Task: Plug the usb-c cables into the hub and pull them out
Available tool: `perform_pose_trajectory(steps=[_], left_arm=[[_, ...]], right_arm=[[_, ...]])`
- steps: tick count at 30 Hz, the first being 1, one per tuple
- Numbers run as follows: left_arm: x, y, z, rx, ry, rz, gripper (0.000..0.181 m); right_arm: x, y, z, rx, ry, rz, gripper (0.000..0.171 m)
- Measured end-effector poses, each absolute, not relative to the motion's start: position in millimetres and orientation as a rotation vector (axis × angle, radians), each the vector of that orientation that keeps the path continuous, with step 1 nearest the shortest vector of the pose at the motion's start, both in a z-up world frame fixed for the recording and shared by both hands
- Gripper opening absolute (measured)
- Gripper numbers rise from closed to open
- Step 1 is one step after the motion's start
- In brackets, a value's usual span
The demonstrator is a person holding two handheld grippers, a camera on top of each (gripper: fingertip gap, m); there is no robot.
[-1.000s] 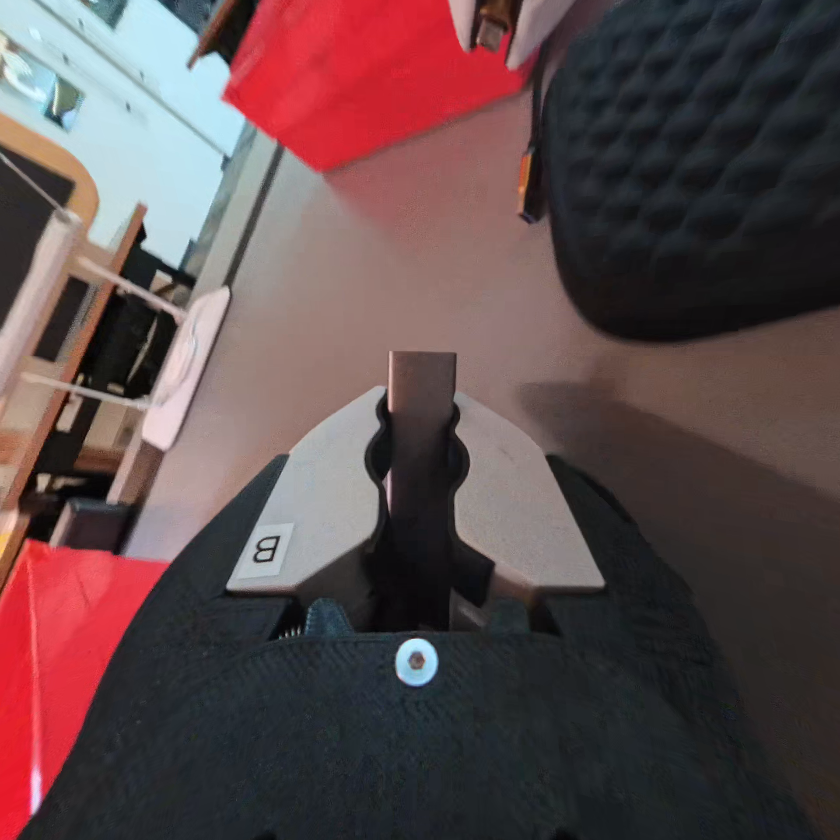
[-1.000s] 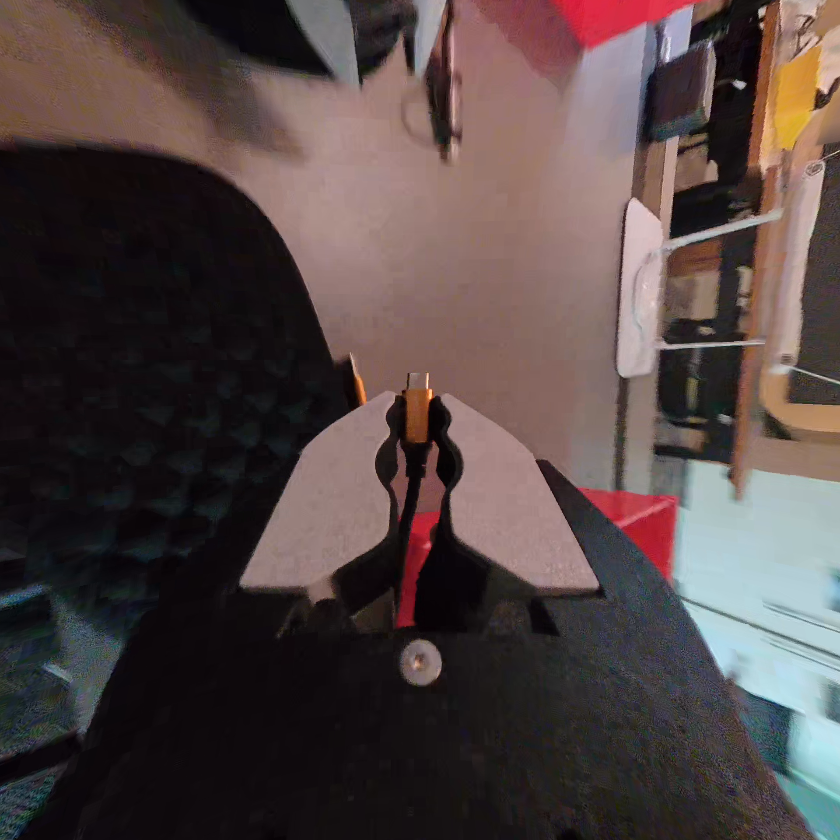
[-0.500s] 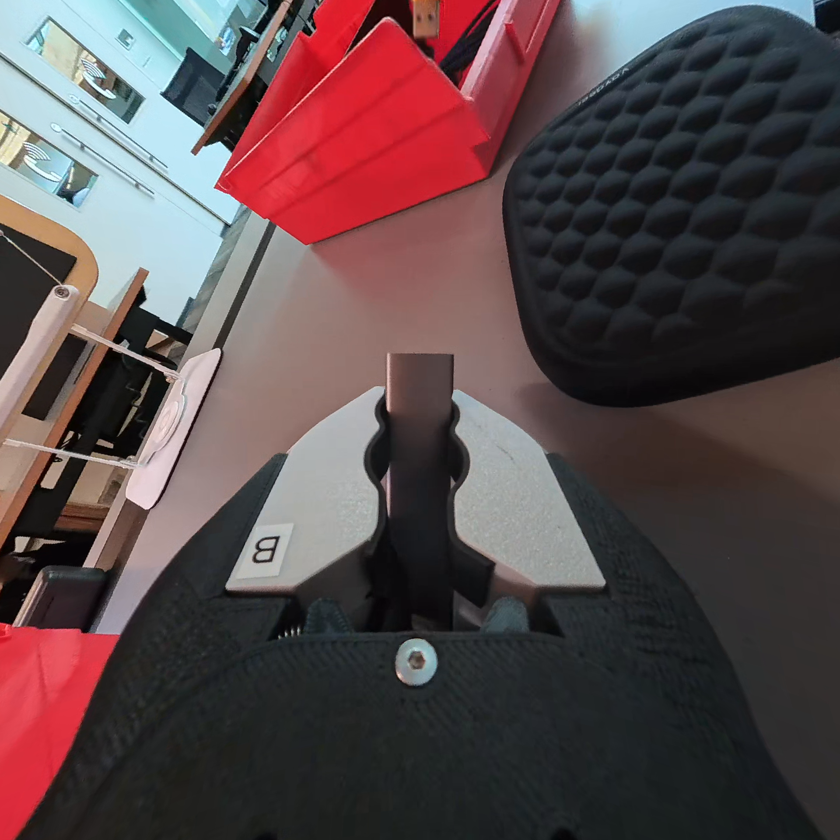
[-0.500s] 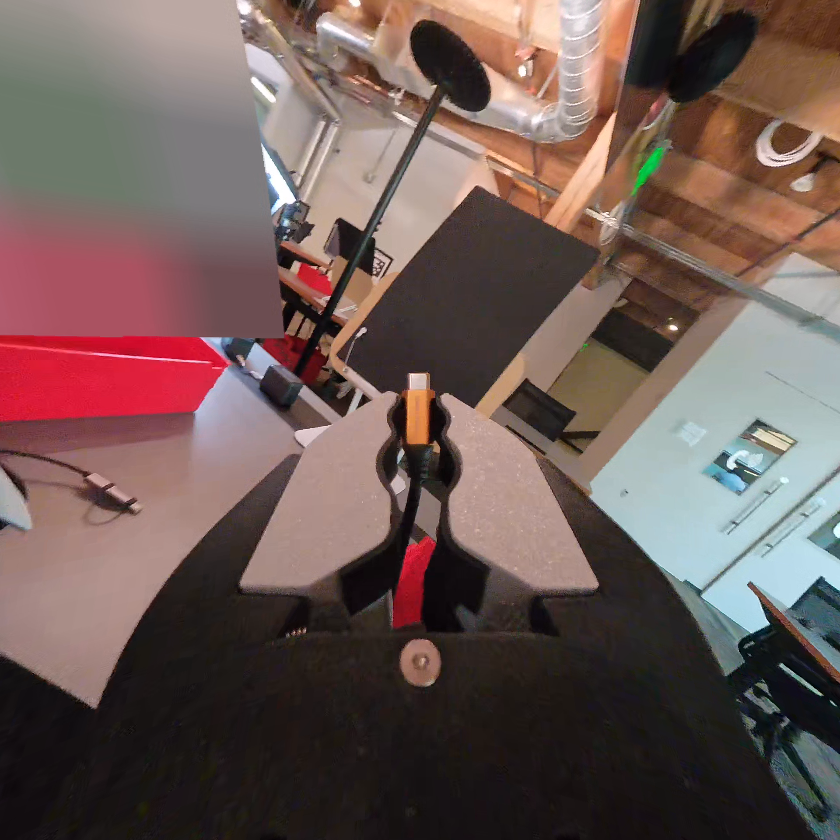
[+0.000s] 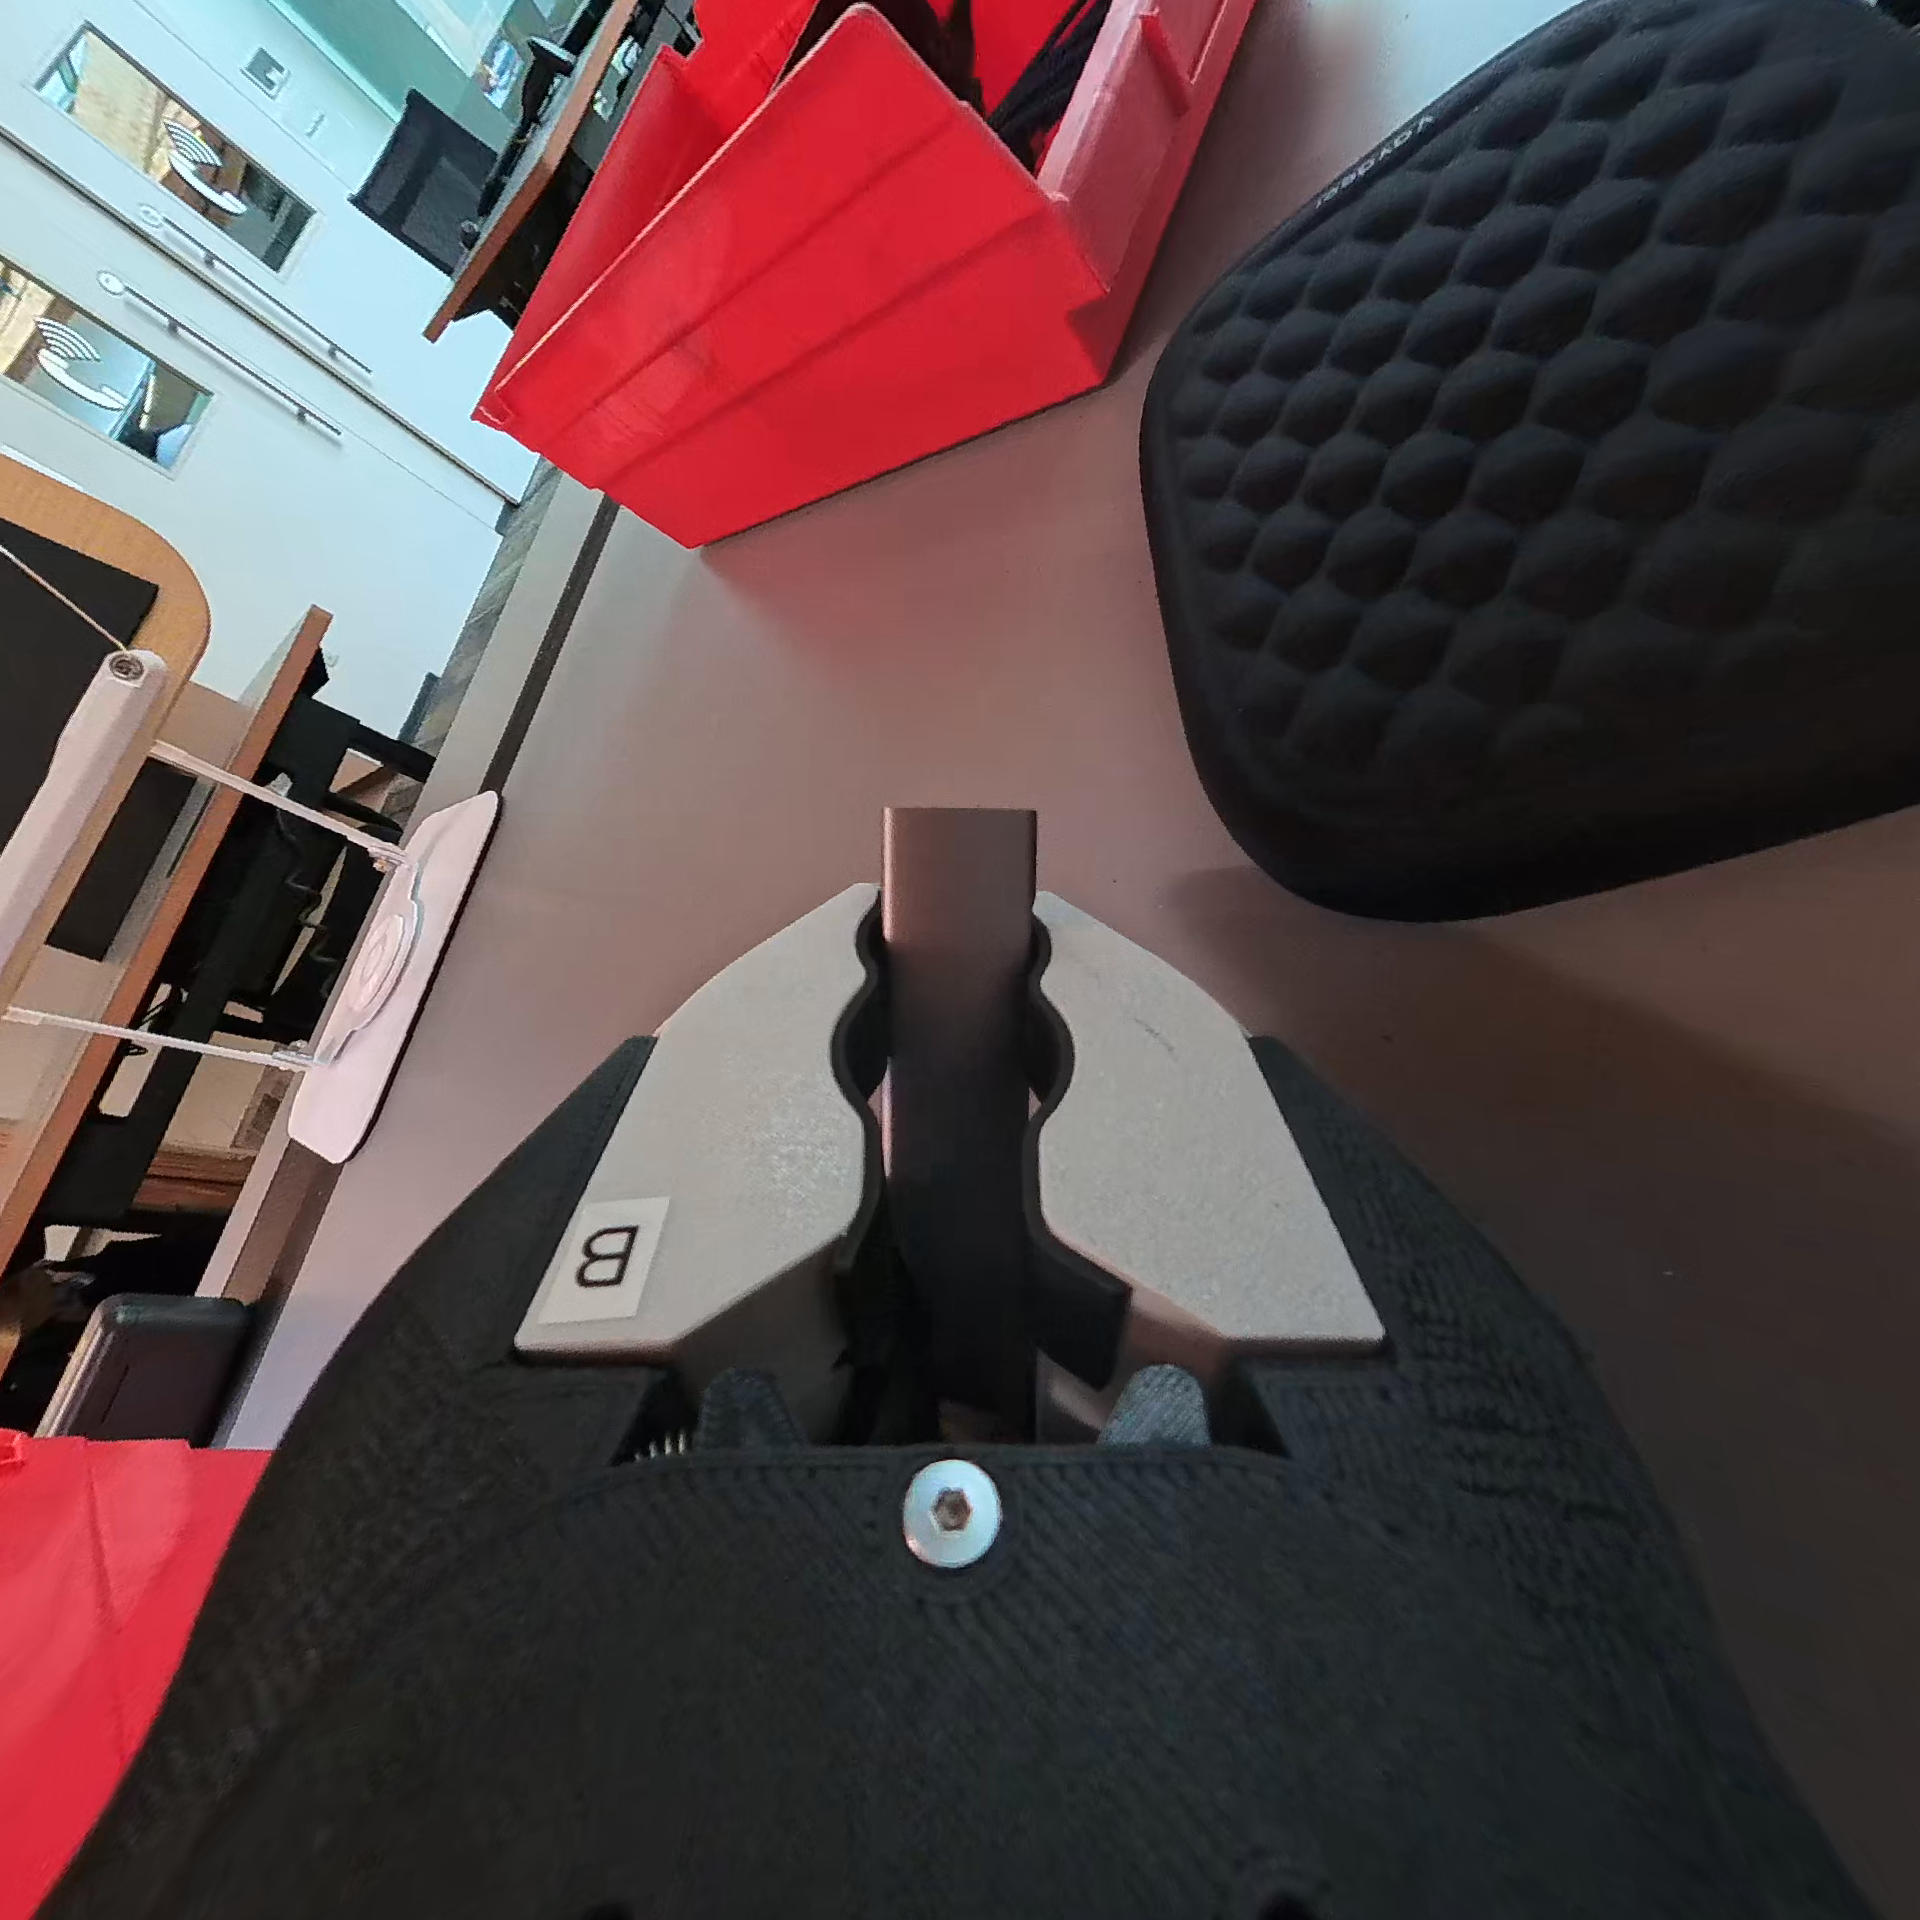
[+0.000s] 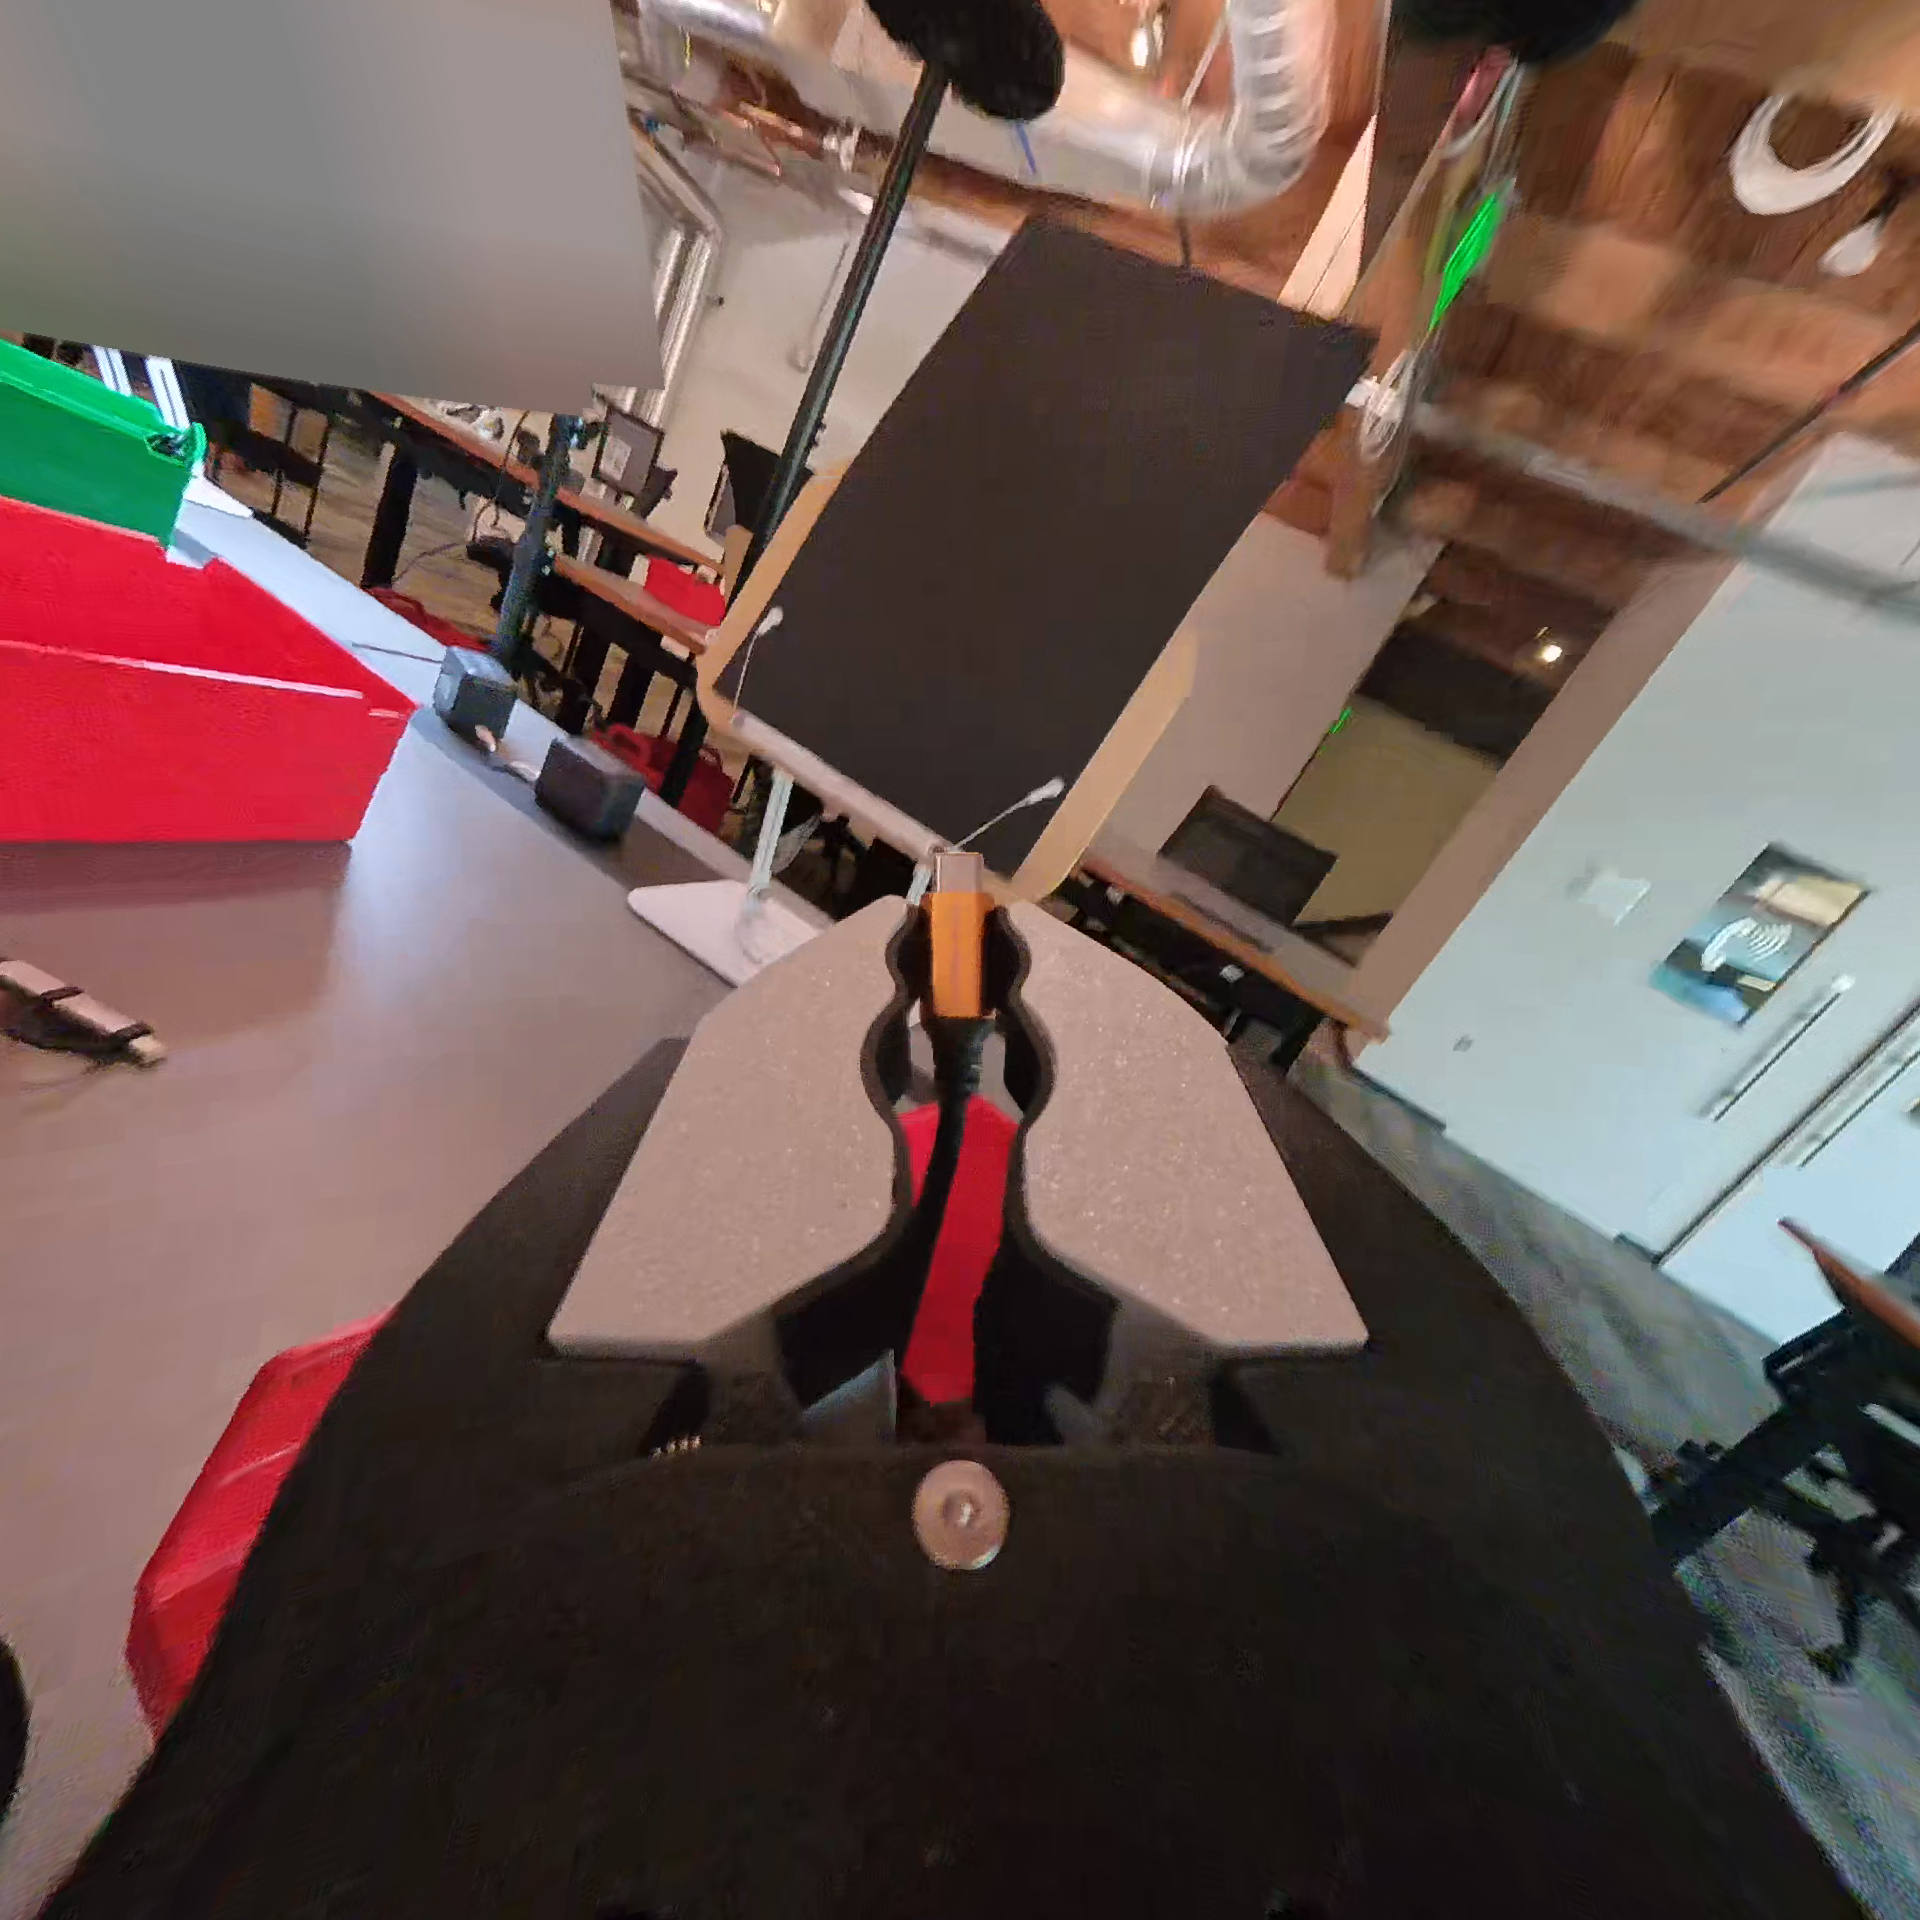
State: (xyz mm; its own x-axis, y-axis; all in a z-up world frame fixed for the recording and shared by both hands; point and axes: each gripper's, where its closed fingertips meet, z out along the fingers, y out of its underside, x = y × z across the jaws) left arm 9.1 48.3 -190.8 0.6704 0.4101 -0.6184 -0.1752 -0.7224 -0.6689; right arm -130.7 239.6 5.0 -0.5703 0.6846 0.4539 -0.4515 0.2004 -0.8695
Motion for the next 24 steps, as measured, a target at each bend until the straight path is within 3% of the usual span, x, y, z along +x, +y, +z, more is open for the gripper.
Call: perform_pose_trajectory(steps=[6,11,12,17,18,21,24], left_arm=[[8.3,48.5,-195.6,-2.188,-0.165,1.047,0.022],[8.8,48.5,-192.9,-2.164,-0.177,1.023,0.022],[8.7,48.4,-192.6,-2.161,-0.179,1.021,0.022],[7.8,47.9,-191.8,-2.155,-0.187,1.033,0.022],[7.9,47.9,-191.3,-2.151,-0.189,1.029,0.022],[7.9,47.3,-188.2,-2.129,-0.203,1.020,0.022],[8.1,47.3,-186.8,-2.117,-0.207,1.016,0.022]], right_arm=[[-163.7,219.2,-77.3,-0.403,-1.831,1.433,0.014],[-163.5,219.9,-126.2,-0.522,-2.219,1.205,0.036],[-161.9,221.8,-133.4,-0.535,-2.278,1.147,0.044],[-165.9,229.2,-126.5,-0.568,-2.262,1.053,0.054],[-163.1,230.3,-121.1,-0.577,-2.258,1.062,0.051],[-128.3,233.7,-121.6,-0.557,-2.434,1.034,0.016],[-78.6,254.3,-146.4,-0.515,-2.708,0.794,0.010]])
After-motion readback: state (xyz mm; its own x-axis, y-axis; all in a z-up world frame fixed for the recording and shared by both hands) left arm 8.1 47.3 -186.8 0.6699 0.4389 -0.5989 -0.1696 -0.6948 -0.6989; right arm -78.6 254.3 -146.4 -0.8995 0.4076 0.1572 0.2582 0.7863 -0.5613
